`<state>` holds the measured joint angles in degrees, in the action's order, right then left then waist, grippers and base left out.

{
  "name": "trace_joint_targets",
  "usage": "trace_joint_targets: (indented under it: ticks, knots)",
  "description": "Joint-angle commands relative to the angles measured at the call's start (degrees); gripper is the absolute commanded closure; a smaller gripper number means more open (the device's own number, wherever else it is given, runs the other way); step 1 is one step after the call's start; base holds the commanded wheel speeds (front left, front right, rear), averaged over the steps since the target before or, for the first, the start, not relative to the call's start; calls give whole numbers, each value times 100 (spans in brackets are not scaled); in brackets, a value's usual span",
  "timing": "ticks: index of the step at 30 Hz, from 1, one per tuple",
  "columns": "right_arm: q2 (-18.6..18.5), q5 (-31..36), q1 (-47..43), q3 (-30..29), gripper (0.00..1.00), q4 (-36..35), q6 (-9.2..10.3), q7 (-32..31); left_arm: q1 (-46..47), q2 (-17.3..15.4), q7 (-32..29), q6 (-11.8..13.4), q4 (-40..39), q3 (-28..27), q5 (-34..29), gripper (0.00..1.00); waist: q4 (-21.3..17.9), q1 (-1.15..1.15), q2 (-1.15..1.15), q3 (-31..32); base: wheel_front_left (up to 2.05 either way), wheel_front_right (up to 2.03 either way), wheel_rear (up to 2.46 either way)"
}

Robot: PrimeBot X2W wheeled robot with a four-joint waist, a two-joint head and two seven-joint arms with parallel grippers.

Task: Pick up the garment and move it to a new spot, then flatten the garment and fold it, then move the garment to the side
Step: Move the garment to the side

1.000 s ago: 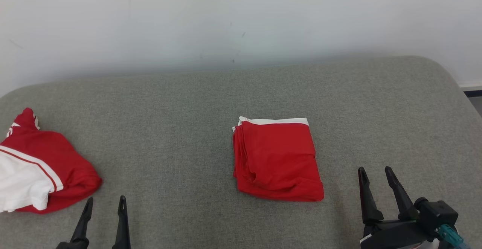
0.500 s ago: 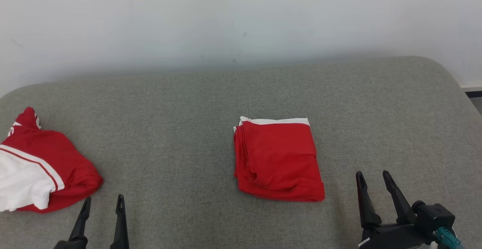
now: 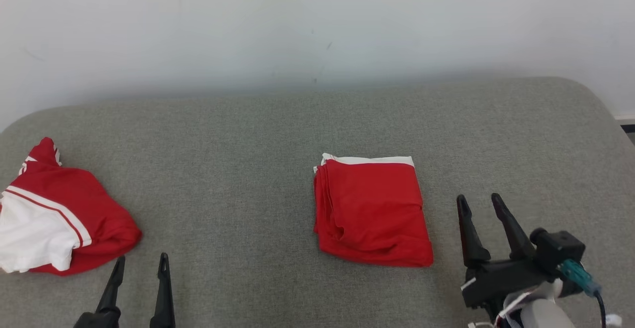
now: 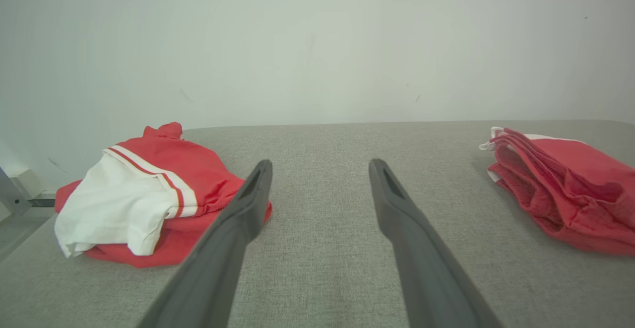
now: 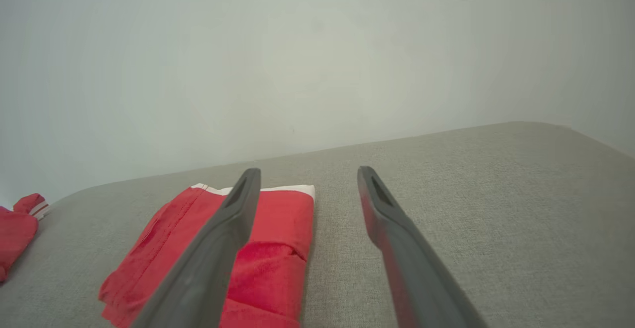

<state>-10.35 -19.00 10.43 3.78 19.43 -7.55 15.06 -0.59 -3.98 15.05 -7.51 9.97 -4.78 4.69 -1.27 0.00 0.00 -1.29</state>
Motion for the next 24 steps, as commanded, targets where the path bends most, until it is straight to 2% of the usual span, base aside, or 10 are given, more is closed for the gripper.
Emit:
trace_joint_targets:
  ticks: [1, 12, 19, 24]
  knots:
    - [-33, -26, 97, 33, 0, 54, 14, -24, 70, 14, 18, 4, 5, 11, -38, 0, 29, 0, 0, -23, 0, 0, 0]
    - [-293, -244, 1583, 527, 0, 1988, 14, -708, 384, -8, 18, 5, 79, 249, 15, 0, 456, 0, 0, -256, 0, 0, 0]
    - [-354, -393, 2006, 644, 0, 3048, 14, -672, 622, -20, 18, 6, 131, 401, 64, 0, 791, 0, 0, -547, 0, 0, 0]
    - [-296, -513, 2283, 811, 0, 3548, 14, -634, 775, -47, 18, 6, 126, 430, 93, 0, 894, 0, 0, -796, 0, 0, 0]
